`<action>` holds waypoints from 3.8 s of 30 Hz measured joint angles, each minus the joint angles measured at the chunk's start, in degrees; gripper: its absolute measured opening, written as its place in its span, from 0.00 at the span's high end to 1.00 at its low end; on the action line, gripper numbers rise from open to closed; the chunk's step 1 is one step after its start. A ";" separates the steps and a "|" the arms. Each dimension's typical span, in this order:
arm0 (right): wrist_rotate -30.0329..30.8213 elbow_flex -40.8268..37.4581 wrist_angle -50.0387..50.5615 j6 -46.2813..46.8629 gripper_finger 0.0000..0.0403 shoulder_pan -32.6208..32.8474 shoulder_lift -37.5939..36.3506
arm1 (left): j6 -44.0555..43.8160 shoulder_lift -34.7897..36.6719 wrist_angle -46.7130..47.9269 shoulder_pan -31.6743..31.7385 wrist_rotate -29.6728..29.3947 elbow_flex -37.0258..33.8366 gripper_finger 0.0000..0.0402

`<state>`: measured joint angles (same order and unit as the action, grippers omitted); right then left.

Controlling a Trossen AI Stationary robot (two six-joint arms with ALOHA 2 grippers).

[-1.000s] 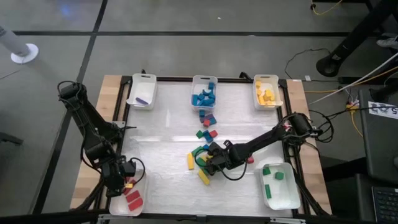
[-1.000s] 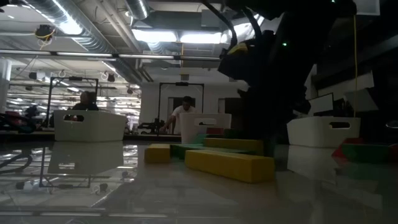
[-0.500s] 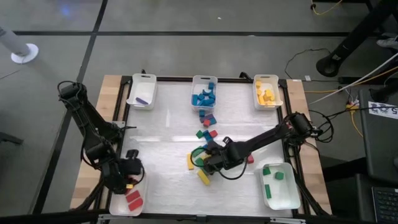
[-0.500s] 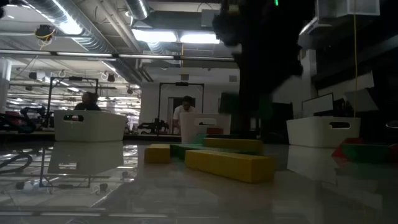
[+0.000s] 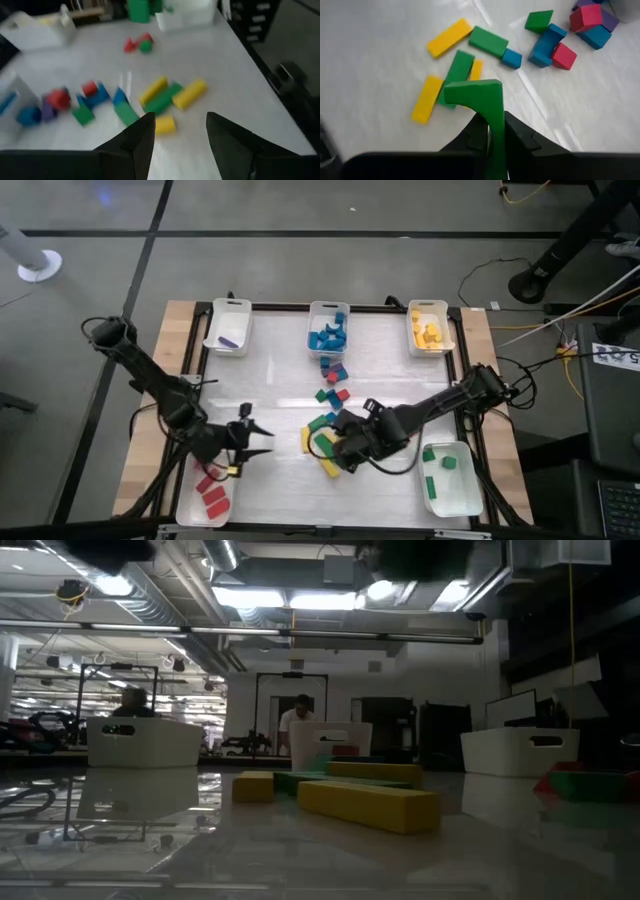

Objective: Sort blocks
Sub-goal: Put the green block into the bottom right white bin, then put the yellow block into the top right white bin

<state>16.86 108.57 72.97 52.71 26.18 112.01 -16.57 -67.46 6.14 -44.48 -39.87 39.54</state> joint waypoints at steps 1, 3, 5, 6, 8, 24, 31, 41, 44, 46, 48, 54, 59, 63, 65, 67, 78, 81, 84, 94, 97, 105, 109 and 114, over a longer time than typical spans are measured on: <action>0.01 1.12 1.38 0.00 0.90 0.80 0.00 | 2.47 -0.37 -3.42 1.37 0.17 -0.75 0.59; 0.01 2.93 4.73 0.01 0.91 2.71 -0.02 | 6.59 -1.52 -9.62 4.08 1.44 -1.66 0.59; 0.00 4.09 8.43 0.06 0.91 4.87 -0.02 | 9.88 -3.22 -14.07 6.83 4.91 -1.78 0.59; 0.03 4.30 10.46 0.37 0.91 6.11 -0.03 | 11.20 -4.24 -16.19 8.13 7.27 -1.84 0.59; 0.02 4.30 16.10 3.75 0.89 8.62 -0.04 | 12.85 -6.92 -21.37 10.65 12.97 -1.85 0.59; -4.81 -3.57 16.90 15.10 0.90 29.24 -0.37 | 19.95 -28.13 -42.96 21.30 29.03 1.28 0.59; -16.34 -12.18 17.01 22.18 0.90 35.32 -0.33 | 22.32 -32.80 -42.87 22.45 30.86 3.75 0.59; -19.48 -20.68 16.98 25.38 0.87 37.98 -0.31 | 31.00 -36.54 -41.96 24.97 30.88 8.32 0.59; -19.48 -22.21 16.94 25.51 0.85 37.89 -0.31 | 31.66 -37.39 -39.30 26.45 30.88 9.45 0.59; -19.48 -22.79 16.85 25.49 0.84 37.59 -0.31 | 31.70 -37.44 -37.73 27.51 31.00 9.80 0.59; -19.48 -23.14 16.98 25.49 0.82 37.50 -0.31 | 31.58 -37.42 -36.75 28.63 31.59 9.97 0.59; -19.48 -23.19 17.06 26.54 0.72 37.50 -0.31 | 29.91 -37.55 -35.19 31.22 38.18 10.07 0.59; -19.48 -23.19 17.04 26.64 0.63 37.50 -0.31 | 30.57 -37.59 -31.82 32.12 40.10 10.04 0.59; -19.48 -23.19 17.04 26.60 0.58 37.50 -0.31 | 30.61 -37.59 -30.18 32.23 40.97 10.04 0.59; -19.48 -23.19 17.04 26.60 0.57 37.50 -0.31 | 30.76 -37.59 -29.88 32.27 41.00 10.04 0.59; -19.38 -23.19 17.04 26.58 0.56 37.50 -0.31 | 31.66 -37.59 -29.66 32.27 41.00 10.04 0.59; -17.36 -23.19 17.02 26.53 0.55 37.52 -0.31 | 31.75 -37.59 -29.10 32.98 41.02 10.04 0.59; -17.34 -23.19 17.01 26.53 0.55 37.52 -0.31 | 31.75 -37.59 -29.20 33.51 41.02 10.04 0.59; -17.33 -23.19 17.00 26.53 0.55 37.52 -0.31 | 31.39 -37.59 -29.23 33.98 41.31 10.04 0.59; -17.31 -23.19 16.99 26.50 0.55 37.52 -0.31 | 32.06 -37.66 -29.08 34.09 41.56 13.75 0.59; -17.31 -23.16 16.98 26.50 0.55 37.52 -0.31 | 32.14 -37.66 -28.06 34.29 42.85 15.61 0.59; -17.29 -23.16 16.99 26.49 0.55 37.52 -0.31 | 33.34 -38.16 -19.85 34.41 43.11 18.72 0.59; -17.28 -23.16 16.91 26.49 0.55 37.52 -0.31 | 33.44 -41.39 -19.38 34.41 43.72 18.68 0.59; -17.23 -23.14 16.91 26.50 0.55 37.52 -0.31 | 33.16 -44.63 -20.04 34.41 43.77 18.68 0.59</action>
<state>-0.37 85.43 89.88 79.20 63.70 111.70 16.59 -112.09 -13.91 -10.07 3.90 58.21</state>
